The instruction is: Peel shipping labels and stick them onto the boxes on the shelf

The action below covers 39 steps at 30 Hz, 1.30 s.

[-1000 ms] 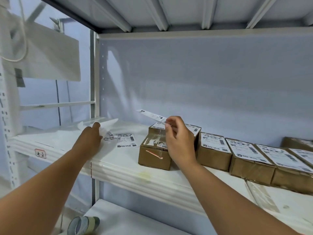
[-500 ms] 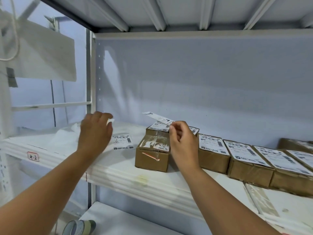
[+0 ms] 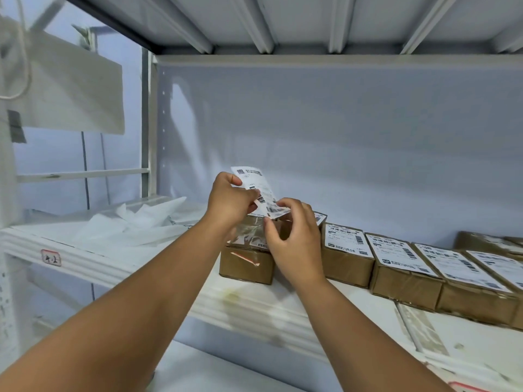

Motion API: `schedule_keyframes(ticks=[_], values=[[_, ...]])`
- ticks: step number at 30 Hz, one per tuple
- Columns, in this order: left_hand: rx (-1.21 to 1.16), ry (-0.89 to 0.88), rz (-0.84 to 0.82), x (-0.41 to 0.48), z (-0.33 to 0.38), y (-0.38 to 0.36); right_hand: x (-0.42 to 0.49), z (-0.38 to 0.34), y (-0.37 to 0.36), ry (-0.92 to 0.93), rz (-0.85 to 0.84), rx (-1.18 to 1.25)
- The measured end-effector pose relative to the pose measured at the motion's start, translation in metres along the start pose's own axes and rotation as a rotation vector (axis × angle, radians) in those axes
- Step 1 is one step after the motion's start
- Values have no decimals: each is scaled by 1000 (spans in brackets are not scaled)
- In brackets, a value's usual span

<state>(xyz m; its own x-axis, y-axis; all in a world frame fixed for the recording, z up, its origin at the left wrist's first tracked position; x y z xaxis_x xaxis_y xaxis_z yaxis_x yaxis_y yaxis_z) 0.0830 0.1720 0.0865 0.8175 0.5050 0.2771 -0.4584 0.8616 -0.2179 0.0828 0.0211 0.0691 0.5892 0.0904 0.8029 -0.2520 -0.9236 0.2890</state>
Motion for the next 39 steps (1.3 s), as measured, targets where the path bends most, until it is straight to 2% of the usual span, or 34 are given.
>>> schedule_keyframes(ticks=[2, 4, 6, 9, 12, 28, 39], values=[[29, -28, 29, 2, 5, 5, -1, 1, -3, -42, -57, 87], [63, -46, 26, 4, 10, 10, 0, 5, 1, -116, -29, 168], [81, -16, -54, 5, 11, 10, 3, 14, 8, -213, 41, 253], [157, 82, -211, 0, 5, 5, 5, 29, 4, -386, 29, 466], [215, 135, -278, -5, -3, 2, 4, 39, -3, -458, 3, 481], [399, 121, -242, -1, -18, 13, 3, 42, -13, -493, -96, 433], [578, -37, -236, 1, -15, 9, 3, 42, -13, -484, -115, 378]])
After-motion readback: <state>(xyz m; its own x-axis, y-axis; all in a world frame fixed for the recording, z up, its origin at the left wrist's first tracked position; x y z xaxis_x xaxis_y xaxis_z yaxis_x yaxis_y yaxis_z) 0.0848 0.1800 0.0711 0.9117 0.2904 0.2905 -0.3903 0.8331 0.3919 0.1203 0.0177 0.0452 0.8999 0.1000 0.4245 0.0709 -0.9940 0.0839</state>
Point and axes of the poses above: each hand's wrist, its own x-axis towards the middle knuckle, its own y-axis out of the back of the hand, z = x × y, the point moved 8 cm from there along x, towards the middle knuckle
